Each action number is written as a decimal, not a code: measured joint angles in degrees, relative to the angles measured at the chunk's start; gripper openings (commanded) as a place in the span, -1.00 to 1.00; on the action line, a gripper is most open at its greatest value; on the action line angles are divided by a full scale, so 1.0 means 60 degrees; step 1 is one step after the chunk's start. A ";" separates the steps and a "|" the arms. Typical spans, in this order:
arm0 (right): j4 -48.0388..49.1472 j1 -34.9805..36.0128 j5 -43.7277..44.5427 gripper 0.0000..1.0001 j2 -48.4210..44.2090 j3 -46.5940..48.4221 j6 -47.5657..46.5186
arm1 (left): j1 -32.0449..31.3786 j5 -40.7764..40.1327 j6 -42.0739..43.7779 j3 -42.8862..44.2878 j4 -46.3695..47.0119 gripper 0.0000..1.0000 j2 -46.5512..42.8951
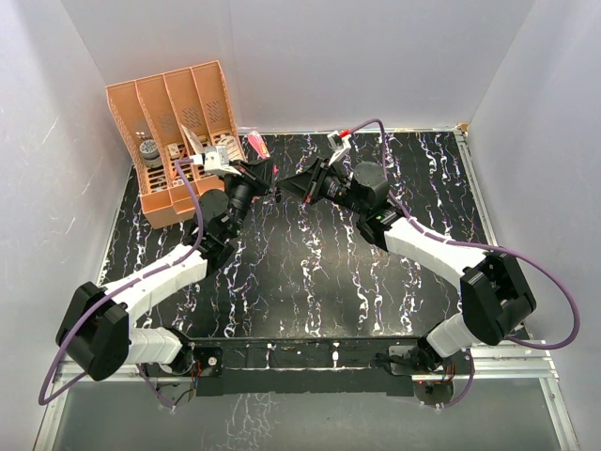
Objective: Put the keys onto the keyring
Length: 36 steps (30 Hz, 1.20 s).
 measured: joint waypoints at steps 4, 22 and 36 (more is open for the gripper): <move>0.0000 0.0000 0.0204 -1.00 0.0000 0.0004 0.0208 | -0.0120 -0.0102 0.0106 -0.0113 0.0222 -1.00 0.0000; 0.0036 0.0000 0.0678 -1.00 0.0000 0.0000 0.0627 | -0.0346 -0.0375 0.0423 -0.0171 0.0517 -1.00 0.0004; 0.0062 0.0000 0.0750 -1.00 0.0000 0.0000 0.0812 | -0.0412 -0.0466 0.0495 -0.0251 0.0641 -1.00 0.0004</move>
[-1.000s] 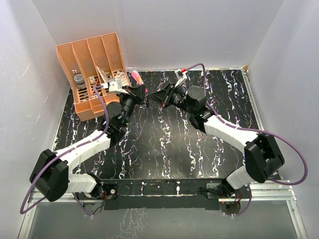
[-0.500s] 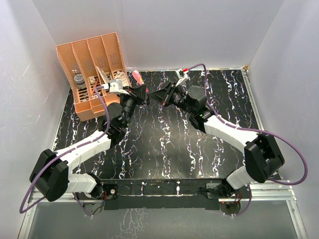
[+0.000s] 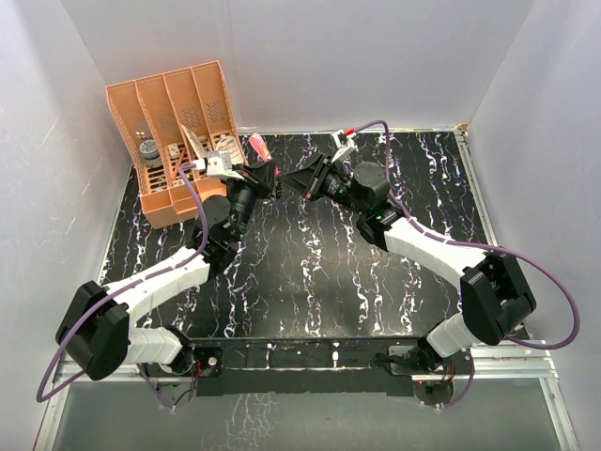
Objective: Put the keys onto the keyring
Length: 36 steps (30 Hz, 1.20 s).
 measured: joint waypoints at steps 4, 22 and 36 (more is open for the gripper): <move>0.0000 0.0000 0.0036 -1.00 0.0000 0.0000 0.0080 | 0.0000 -0.0022 0.0004 -0.0011 0.0036 -1.00 0.0000; 0.0160 0.0000 0.0124 -1.00 0.0164 0.0000 0.0423 | -0.0007 -0.0106 0.0033 -0.0044 0.0127 -1.00 -0.0047; 0.0372 0.0000 0.0131 -1.00 0.0317 0.0000 0.0703 | -0.0055 -0.0109 0.0033 -0.0044 0.0146 -1.00 -0.0047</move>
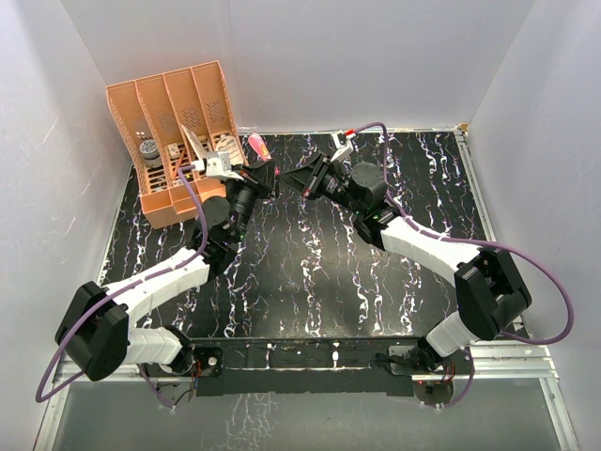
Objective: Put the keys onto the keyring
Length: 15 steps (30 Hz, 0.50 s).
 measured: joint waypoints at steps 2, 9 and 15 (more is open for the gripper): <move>0.0033 0.0000 0.0000 -1.00 0.0000 0.0000 0.0040 | -0.0004 -0.0004 0.0000 0.0000 0.0000 -1.00 0.0000; 0.0058 0.0000 0.0000 -1.00 0.0000 0.0000 0.0124 | -0.0007 -0.0029 0.0000 0.0000 0.0004 -1.00 0.0000; 0.0062 0.0000 0.0000 -1.00 0.0007 0.0000 0.0157 | -0.0011 -0.0080 0.0004 -0.0011 0.0004 -1.00 -0.0022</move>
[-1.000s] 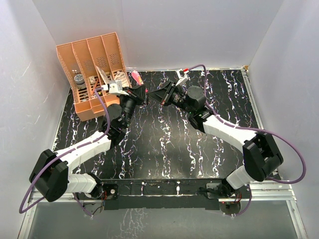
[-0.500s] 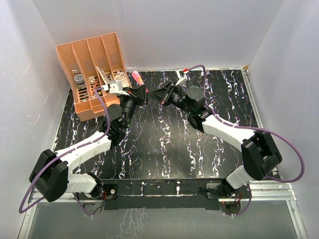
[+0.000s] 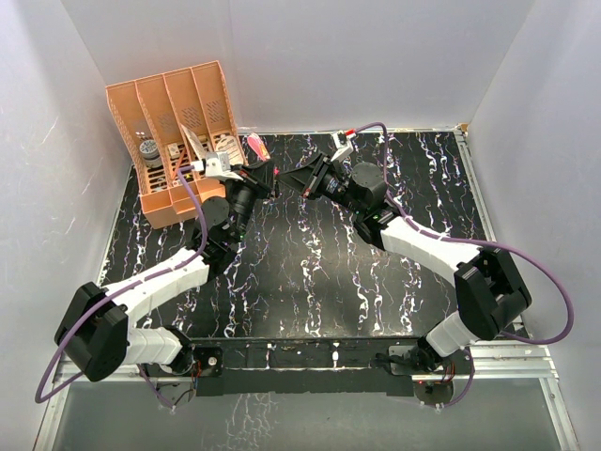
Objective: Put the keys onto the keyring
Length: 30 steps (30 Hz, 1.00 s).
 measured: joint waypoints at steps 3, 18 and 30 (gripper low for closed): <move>0.0000 0.0000 -0.0004 -1.00 0.0000 0.0000 0.0011 | 0.0000 -0.0025 0.0011 -0.0018 0.0004 -1.00 -0.0040; 0.0211 0.0000 -0.0084 -1.00 0.0295 0.0000 0.0215 | -0.0040 -0.0062 0.0058 -0.0113 0.0076 -1.00 -0.0087; 0.0852 0.0004 0.0018 -1.00 0.0229 -0.0634 0.0718 | -0.0044 -0.0273 0.0051 -0.0168 0.0175 -1.00 -0.0106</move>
